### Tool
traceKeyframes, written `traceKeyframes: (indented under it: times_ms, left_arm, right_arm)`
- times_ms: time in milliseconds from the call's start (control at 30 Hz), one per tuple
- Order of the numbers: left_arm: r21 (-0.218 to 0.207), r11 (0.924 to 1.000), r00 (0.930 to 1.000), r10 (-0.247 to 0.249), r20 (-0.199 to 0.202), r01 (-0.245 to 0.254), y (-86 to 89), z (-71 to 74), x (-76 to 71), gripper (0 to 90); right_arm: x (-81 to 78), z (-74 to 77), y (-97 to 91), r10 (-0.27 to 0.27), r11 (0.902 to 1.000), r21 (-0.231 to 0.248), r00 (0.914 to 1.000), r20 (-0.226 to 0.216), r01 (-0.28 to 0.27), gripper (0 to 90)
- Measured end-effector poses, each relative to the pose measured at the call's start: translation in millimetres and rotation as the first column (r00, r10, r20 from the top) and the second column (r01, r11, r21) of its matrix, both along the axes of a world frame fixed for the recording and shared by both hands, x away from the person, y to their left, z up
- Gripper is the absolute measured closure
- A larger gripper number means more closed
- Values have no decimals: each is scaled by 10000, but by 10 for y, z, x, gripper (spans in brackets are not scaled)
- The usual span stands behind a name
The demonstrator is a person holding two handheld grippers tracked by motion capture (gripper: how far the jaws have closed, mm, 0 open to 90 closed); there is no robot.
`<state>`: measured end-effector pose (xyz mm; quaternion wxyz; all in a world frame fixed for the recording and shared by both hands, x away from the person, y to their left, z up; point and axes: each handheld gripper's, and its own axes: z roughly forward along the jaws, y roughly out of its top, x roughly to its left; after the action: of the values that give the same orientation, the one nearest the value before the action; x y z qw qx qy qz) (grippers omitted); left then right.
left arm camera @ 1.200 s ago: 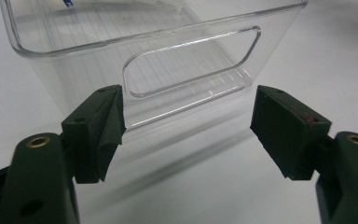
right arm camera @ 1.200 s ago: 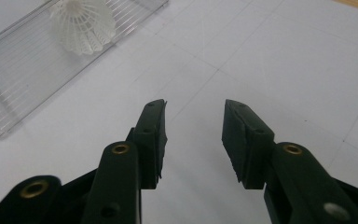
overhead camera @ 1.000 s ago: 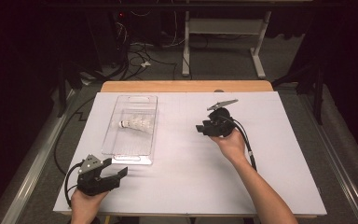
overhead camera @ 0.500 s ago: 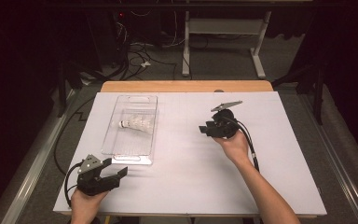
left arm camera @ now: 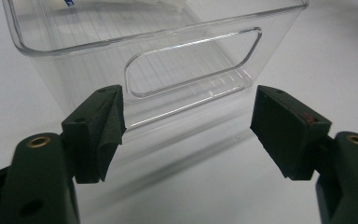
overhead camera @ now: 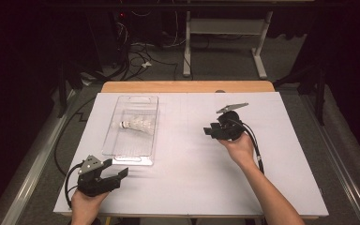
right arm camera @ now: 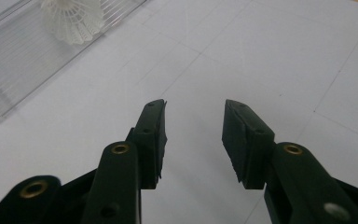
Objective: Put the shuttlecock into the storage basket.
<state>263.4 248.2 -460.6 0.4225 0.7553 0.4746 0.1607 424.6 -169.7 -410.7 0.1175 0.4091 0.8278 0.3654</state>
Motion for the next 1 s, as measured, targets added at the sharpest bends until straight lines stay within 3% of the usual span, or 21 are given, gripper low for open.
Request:
traceKeyframes:
  times_ms: [1000]
  left_arm:
    - [30,10000,10000,-8,8,8,-5,2,-4,269]
  right_arm:
    - [-137,-42,-288,-419,9989,209,9991,82,418,572]
